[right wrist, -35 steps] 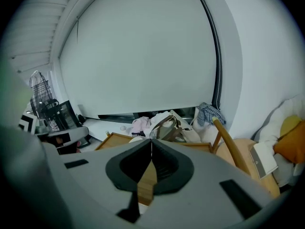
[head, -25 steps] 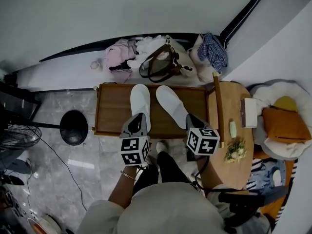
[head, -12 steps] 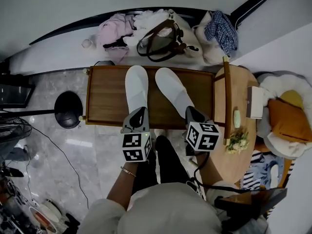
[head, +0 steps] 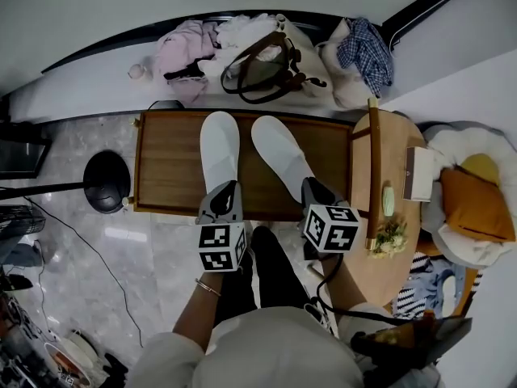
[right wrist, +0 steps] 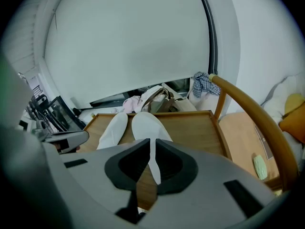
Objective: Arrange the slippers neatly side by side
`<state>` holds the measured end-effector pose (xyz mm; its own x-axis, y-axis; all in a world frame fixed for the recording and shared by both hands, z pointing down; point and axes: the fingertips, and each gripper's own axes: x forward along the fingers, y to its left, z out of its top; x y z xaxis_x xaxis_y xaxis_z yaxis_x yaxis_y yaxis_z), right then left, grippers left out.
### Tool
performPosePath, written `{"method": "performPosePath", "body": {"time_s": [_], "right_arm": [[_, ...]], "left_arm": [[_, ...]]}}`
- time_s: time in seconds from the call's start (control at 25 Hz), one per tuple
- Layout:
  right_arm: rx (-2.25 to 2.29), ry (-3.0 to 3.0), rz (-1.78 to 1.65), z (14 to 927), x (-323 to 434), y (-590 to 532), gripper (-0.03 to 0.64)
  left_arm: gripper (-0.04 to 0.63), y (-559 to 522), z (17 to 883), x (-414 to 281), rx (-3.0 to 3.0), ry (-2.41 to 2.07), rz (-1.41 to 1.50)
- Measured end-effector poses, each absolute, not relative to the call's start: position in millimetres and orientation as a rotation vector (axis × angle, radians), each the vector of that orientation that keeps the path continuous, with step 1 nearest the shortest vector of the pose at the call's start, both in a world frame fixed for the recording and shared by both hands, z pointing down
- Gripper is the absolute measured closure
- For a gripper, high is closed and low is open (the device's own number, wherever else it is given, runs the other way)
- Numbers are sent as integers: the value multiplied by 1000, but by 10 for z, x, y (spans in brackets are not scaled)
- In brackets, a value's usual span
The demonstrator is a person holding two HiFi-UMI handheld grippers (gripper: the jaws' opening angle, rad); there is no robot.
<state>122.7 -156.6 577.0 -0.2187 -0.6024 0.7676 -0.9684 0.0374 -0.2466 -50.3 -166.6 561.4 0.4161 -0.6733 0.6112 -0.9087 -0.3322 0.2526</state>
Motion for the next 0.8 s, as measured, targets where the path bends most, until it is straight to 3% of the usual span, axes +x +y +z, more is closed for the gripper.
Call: {"method": "performPosePath", "body": {"time_s": [0.32, 0.44, 0.8], "right_arm": [[1535, -1876, 1033, 5841, 1253, -1690, 576], [1515, -1880, 1032, 5862, 1251, -1739, 516], [1419, -1906, 987, 5937, 1216, -1907, 473]], "left_arm": [[578, -1697, 5685, -547, 2079, -1357, 551], [578, -1691, 5712, -582, 2060, -1370, 550], [578, -1707, 5778, -680, 2016, -1412, 545]]}}
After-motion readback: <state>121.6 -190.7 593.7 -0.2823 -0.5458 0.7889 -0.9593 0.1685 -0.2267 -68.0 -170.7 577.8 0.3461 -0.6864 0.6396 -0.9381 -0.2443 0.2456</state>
